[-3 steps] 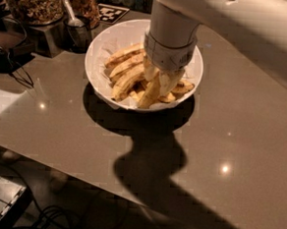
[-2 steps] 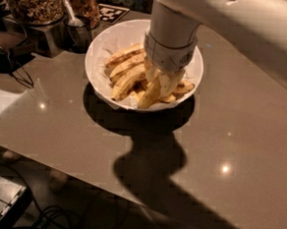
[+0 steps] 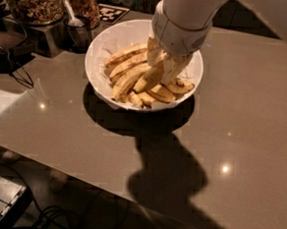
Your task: Pick banana from white bowl
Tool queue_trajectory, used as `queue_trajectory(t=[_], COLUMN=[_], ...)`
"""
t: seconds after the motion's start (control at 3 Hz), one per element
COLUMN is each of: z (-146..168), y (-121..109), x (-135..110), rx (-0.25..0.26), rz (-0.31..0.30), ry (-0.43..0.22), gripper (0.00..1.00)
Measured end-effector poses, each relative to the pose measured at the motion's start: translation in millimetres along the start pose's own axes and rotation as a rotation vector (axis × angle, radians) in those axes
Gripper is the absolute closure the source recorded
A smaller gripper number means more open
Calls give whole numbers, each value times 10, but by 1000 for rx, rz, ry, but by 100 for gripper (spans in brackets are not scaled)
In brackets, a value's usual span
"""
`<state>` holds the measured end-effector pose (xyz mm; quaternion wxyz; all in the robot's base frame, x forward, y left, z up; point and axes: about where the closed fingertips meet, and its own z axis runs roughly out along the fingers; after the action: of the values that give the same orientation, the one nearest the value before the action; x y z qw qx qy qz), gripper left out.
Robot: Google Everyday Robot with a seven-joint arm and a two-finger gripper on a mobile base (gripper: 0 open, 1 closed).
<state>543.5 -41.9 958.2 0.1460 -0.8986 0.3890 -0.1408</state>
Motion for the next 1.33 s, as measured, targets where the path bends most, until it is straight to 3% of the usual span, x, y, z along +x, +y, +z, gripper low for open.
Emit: queue_trajectory(t=[0.33,0.67,1.33], z=[-244,-384,-719], y=[-67,-27,362], x=[-7,-80,-233], rx=[78,115,58], rz=[23,76,200], ry=[-23,-70,-124], gripper=[100,100,100])
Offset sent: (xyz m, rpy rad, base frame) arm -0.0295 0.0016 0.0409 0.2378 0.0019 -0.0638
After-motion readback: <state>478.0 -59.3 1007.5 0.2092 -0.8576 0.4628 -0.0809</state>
